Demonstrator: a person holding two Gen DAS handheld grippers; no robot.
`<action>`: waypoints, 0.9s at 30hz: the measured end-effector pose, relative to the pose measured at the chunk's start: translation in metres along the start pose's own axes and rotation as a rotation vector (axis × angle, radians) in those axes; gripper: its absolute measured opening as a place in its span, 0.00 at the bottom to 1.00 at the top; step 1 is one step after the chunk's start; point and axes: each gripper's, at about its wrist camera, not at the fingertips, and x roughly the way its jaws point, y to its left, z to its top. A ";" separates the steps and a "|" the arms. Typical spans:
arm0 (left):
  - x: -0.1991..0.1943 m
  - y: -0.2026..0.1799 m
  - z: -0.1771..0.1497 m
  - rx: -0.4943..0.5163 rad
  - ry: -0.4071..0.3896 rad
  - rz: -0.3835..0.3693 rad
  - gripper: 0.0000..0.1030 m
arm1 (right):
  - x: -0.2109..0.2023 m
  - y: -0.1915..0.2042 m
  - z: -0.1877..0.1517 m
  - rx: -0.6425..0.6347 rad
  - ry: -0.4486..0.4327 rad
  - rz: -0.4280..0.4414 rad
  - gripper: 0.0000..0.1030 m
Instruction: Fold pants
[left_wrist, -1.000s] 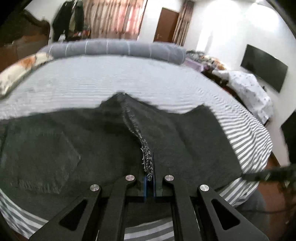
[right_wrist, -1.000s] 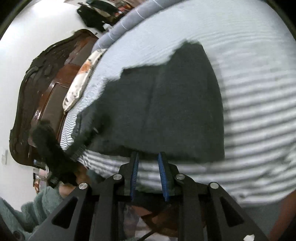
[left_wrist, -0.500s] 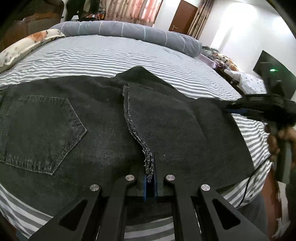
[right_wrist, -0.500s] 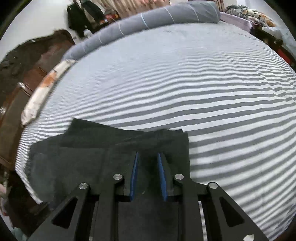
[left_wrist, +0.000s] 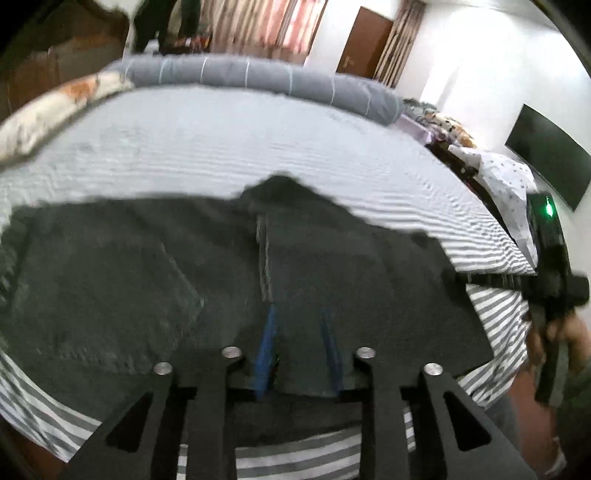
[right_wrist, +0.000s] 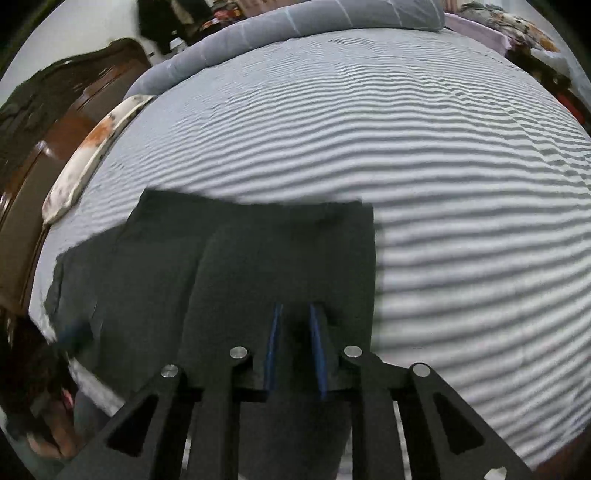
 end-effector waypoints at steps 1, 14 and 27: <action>-0.006 -0.007 0.004 0.027 -0.028 0.005 0.31 | -0.004 0.002 -0.007 -0.008 0.002 0.003 0.18; 0.034 -0.018 -0.022 0.016 0.149 -0.079 0.44 | -0.002 0.014 -0.080 -0.084 0.105 -0.055 0.19; 0.039 -0.024 -0.033 0.068 0.138 -0.057 0.44 | 0.008 0.017 -0.074 -0.042 0.107 -0.063 0.18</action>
